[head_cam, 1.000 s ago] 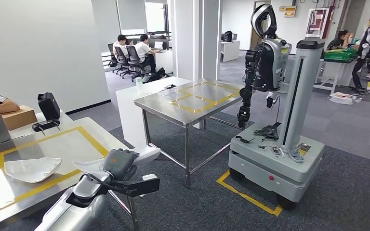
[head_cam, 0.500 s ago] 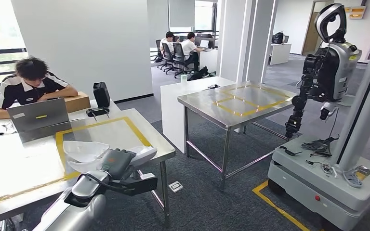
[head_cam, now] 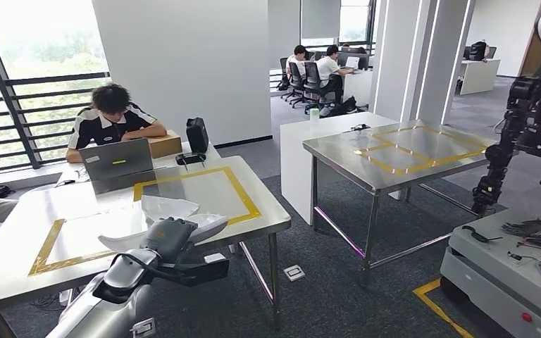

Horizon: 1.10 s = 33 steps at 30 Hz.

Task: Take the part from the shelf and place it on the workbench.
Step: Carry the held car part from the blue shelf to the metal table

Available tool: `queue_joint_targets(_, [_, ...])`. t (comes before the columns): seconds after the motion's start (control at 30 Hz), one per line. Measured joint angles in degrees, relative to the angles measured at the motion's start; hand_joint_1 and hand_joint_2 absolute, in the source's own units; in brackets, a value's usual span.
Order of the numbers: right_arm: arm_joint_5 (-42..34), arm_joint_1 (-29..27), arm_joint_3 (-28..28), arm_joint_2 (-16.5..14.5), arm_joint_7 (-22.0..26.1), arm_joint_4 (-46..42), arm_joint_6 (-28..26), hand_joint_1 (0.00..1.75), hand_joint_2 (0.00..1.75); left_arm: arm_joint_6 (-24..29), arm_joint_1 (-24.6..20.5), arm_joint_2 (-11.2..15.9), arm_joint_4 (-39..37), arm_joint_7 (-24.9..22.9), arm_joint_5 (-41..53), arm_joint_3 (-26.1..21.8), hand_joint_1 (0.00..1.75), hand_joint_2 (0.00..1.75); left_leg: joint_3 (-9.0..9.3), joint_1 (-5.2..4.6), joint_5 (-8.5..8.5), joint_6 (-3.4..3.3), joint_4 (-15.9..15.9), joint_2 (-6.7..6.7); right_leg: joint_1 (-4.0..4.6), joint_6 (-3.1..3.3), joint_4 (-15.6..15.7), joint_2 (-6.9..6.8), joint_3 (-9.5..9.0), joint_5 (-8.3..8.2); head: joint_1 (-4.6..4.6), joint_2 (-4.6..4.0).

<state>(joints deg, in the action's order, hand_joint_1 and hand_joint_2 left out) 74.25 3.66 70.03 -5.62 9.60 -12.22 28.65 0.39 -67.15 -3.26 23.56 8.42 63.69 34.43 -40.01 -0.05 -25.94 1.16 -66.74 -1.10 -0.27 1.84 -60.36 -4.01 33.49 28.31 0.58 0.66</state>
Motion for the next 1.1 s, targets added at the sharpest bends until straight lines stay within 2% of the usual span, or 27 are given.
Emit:
queue_joint_targets(0.07, [-0.01,0.04,0.0,-0.02,0.01,0.0,-0.01,0.0,0.0,0.01,-0.37,-0.15,0.04,0.05,0.01,0.0,1.75,1.75,3.15,-0.96,1.28,-1.1,5.85,-2.45,0.38,-0.18,0.07,-1.45,-0.22,0.22,0.0,0.0])
queue_joint_targets(0.1, [-0.01,0.05,0.0,-0.02,0.02,0.0,-0.01,0.0,0.0,0.01,-0.52,-0.25,0.04,0.1,0.02,0.0,1.75,1.75,3.65,-1.3,1.12,-1.49,6.92,-2.97,0.5,-0.35,0.16,-2.17,-0.31,0.28,-0.01,0.0])
queue_joint_targets(0.13, [-0.01,0.09,0.0,-0.02,0.01,0.0,-0.01,0.0,0.0,0.0,-0.62,-0.32,0.01,0.14,0.03,-0.01,1.75,1.75,3.77,-1.47,1.13,-1.75,7.2,-2.74,0.6,-0.55,0.29,-2.9,-0.43,0.33,-0.01,0.0])
queue_joint_targets(0.17, [-0.01,0.14,0.0,-0.03,0.01,0.0,-0.01,0.0,0.0,-0.01,-0.65,-0.31,-0.03,0.17,0.05,-0.01,1.75,1.75,3.8,-1.33,1.32,-2.02,7.41,-1.91,0.6,-0.81,0.4,-3.38,-0.61,0.43,-0.03,0.0])
queue_joint_targets(0.2, [-0.01,0.21,0.0,-0.03,0.01,0.0,-0.01,0.0,0.0,-0.01,-0.67,-0.25,-0.07,0.18,0.06,-0.01,1.75,1.75,3.91,-1.16,1.51,-2.22,7.73,-1.19,0.52,-1.09,0.21,-2.86,-0.66,0.73,-0.03,0.0])
queue_joint_targets(0.23, [-0.02,0.26,0.0,-0.04,0.01,0.0,0.04,0.0,0.0,-0.02,-0.71,-0.21,-0.09,0.15,0.07,-0.01,1.75,1.75,4.02,-0.93,1.74,-2.47,8.04,-0.53,0.39,-1.39,-0.64,-1.53,-0.37,1.42,-0.04,0.0])
queue_joint_targets(0.3, [-0.02,0.22,0.0,-0.05,-0.01,0.0,0.36,0.0,0.0,-0.05,-0.78,-0.4,-0.11,0.17,0.07,-0.01,1.75,1.75,4.06,-0.56,2.08,-2.82,8.42,0.76,0.04,-1.9,-5.68,2.11,1.97,4.16,-0.04,0.01])
queue_joint_targets(0.33, [-0.01,0.13,0.0,-0.06,-0.02,0.0,0.51,0.0,0.0,-0.1,-0.76,-0.59,-0.14,0.22,0.07,-0.01,1.75,1.75,3.99,-0.48,2.12,-2.91,8.41,1.4,-0.07,-2.1,-9.36,3.14,3.79,5.72,-0.05,0.01])
queue_joint_targets(0.37, [-0.01,0.05,0.0,-0.06,-0.04,0.0,0.6,0.0,0.0,-0.17,-0.68,-0.73,-0.21,0.29,0.07,-0.01,1.75,1.75,3.93,-0.43,2.13,-2.93,8.37,2.05,-0.14,-2.27,-12.62,3.55,5.5,6.71,-0.05,0.01])
queue_joint_targets(0.43, [0.01,-0.03,0.0,-0.06,-0.01,0.0,0.56,0.0,0.0,-0.27,-0.52,-0.86,-0.39,0.37,0.05,-0.01,1.75,1.75,3.88,-0.32,2.12,-2.91,8.22,2.98,-0.25,-2.52,-15.35,3.68,7.25,6.62,-0.04,0.0])
queue_joint_targets(0.53, [0.02,-0.01,0.0,-0.05,0.02,0.0,0.55,0.0,0.0,-0.29,-0.48,-0.83,-0.49,0.38,0.04,-0.01,1.75,1.75,3.88,-0.24,2.09,-2.88,8.1,3.36,-0.32,-2.62,-14.73,3.68,7.21,5.57,-0.04,0.0])
queue_joint_targets(0.57, [0.01,0.0,0.0,-0.03,0.02,0.0,0.55,0.0,0.0,-0.29,-0.49,-0.78,-0.52,0.41,0.03,-0.01,1.75,1.75,3.88,-0.14,2.01,-2.74,7.95,3.56,-0.42,-2.71,-12.49,3.68,6.27,4.15,-0.04,0.0])
queue_joint_targets(0.63, [-0.13,0.13,0.0,-0.04,0.02,0.0,0.56,0.0,0.0,-0.28,-0.64,-0.55,-0.58,0.65,-0.03,-0.02,1.75,1.75,3.42,-0.05,1.73,-1.81,7.23,4.32,-0.77,-2.64,-5.27,4.26,3.26,0.96,0.02,0.01])
queue_joint_targets(0.67, [-0.19,0.19,0.0,-0.04,0.04,0.0,0.56,0.0,0.0,-0.28,-0.72,-0.38,-0.61,0.8,-0.06,-0.03,1.75,1.75,3.21,-0.04,1.63,-1.64,6.92,4.64,-0.9,-2.57,-1.81,4.55,1.83,-0.5,0.05,0.01])
queue_joint_targets(0.7, [-0.22,0.23,0.0,-0.06,0.07,0.0,0.56,0.0,0.0,-0.27,-0.79,-0.2,-0.62,0.93,-0.09,-0.05,1.75,1.75,3.02,-0.12,1.61,-1.68,6.75,4.79,-0.92,-2.38,-0.36,4.84,1.26,-0.75,0.1,0.01])
queue_joint_targets(0.77, [-0.17,0.23,0.0,-0.06,0.14,0.0,0.55,0.0,0.0,-0.25,-0.85,0.06,-0.63,1.02,-0.11,-0.07,1.75,1.75,3.19,-0.17,1.73,-2.39,6.96,4.61,-0.78,-2.19,-0.27,4.9,1.26,-0.88,0.13,0.0])
queue_joint_targets(0.8, [-0.16,0.24,0.0,-0.06,0.16,0.0,0.55,0.0,0.0,-0.24,-0.91,0.13,-0.63,1.03,-0.12,-0.08,1.75,1.75,3.3,-0.16,1.77,-2.45,7.09,4.53,-0.74,-2.07,-0.27,4.96,1.26,-0.92,0.13,0.0])
queue_joint_targets(1.0, [-0.16,0.26,0.0,-0.06,0.34,0.0,0.55,0.0,0.0,-0.24,-1.16,0.29,-0.63,1.04,-0.14,-0.14,1.75,1.75,3.66,-0.13,2.05,-1.89,7.7,4.27,-0.61,-1.53,-0.29,5.11,1.26,-0.94,0.14,0.0])
queue_joint_targets(1.1, [-0.13,0.28,0.0,-0.06,0.48,0.0,0.55,0.0,0.0,-0.24,-1.17,0.35,-0.63,1.04,-0.16,-0.14,1.75,1.75,3.67,-0.06,2.08,-1.09,7.78,4.28,-0.56,-1.43,-0.32,5.1,1.27,-0.92,0.14,0.0])
